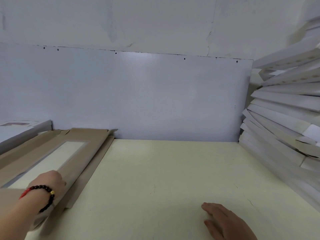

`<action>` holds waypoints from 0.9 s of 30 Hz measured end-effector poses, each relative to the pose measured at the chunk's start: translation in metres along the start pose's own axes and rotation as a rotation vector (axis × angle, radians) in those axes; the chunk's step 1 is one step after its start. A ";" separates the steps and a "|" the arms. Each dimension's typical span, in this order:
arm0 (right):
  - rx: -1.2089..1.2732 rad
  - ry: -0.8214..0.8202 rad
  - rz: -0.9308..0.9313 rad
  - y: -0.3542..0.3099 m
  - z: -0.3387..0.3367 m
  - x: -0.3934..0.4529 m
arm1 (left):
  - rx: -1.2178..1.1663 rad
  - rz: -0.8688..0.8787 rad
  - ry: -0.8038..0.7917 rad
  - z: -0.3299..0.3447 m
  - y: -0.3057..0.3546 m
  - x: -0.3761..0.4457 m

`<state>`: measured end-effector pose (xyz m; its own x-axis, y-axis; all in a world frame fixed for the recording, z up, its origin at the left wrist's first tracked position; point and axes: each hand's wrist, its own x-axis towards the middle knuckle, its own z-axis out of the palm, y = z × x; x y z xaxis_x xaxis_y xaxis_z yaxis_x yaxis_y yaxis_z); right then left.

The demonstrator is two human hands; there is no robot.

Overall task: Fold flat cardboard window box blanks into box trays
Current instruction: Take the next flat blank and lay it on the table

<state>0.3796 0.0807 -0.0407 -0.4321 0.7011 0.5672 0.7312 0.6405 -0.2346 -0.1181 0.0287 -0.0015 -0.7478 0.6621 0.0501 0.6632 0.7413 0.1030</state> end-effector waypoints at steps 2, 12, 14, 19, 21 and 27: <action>0.058 -0.102 -0.013 0.004 0.000 0.002 | -0.030 0.015 0.016 0.005 -0.003 -0.001; 0.044 -0.074 -0.082 0.010 0.001 0.008 | 0.164 0.072 -0.070 -0.009 0.030 -0.009; 0.038 -0.074 -0.094 0.011 0.002 0.008 | 0.187 0.057 -0.042 -0.017 0.031 -0.007; 0.027 -0.060 -0.108 0.013 0.004 0.008 | 0.298 0.064 -0.030 -0.049 0.034 0.003; 0.038 -0.062 -0.111 0.015 0.004 0.007 | 0.347 0.077 -0.054 -0.068 0.040 0.004; 0.061 -0.068 -0.108 0.018 0.006 0.007 | 0.220 0.023 0.097 -0.106 0.036 0.006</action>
<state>0.3860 0.0992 -0.0455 -0.5425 0.6455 0.5376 0.6461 0.7296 -0.2241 -0.1023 0.0478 0.1082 -0.7247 0.6734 0.1462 0.6630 0.7392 -0.1181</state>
